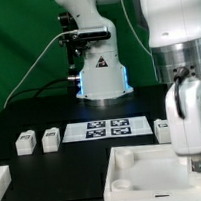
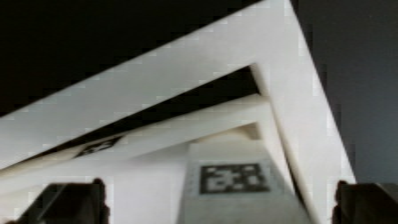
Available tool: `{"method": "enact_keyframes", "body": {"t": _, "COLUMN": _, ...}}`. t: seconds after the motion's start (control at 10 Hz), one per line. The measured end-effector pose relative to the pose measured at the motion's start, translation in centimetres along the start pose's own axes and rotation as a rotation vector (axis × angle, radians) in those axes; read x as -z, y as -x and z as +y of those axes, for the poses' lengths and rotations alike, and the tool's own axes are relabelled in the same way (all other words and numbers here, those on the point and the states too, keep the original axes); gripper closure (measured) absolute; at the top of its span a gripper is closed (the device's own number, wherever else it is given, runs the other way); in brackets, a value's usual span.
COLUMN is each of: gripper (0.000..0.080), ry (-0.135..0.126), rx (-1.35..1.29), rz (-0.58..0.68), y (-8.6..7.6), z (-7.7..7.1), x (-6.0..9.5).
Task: Assemble one leg
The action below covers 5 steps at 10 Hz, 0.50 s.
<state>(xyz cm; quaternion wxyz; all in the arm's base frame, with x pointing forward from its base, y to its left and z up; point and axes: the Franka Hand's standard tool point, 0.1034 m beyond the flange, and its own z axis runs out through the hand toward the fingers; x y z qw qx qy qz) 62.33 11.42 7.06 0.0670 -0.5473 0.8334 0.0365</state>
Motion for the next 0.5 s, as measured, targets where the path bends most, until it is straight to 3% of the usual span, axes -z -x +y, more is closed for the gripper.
{"method": "enact_keyframes", "body": {"t": 0.2, "gripper": 0.0153, "ry": -0.004, "rx": 0.001, "rz": -0.012, "y": 0.22, "z": 0.15, "x": 0.90}}
{"method": "enact_keyframes", "body": {"t": 0.5, "gripper": 0.0151, "ry": 0.000, "rx": 0.002, "rz": -0.010, "y": 0.19, "z": 0.23, "x": 0.73}}
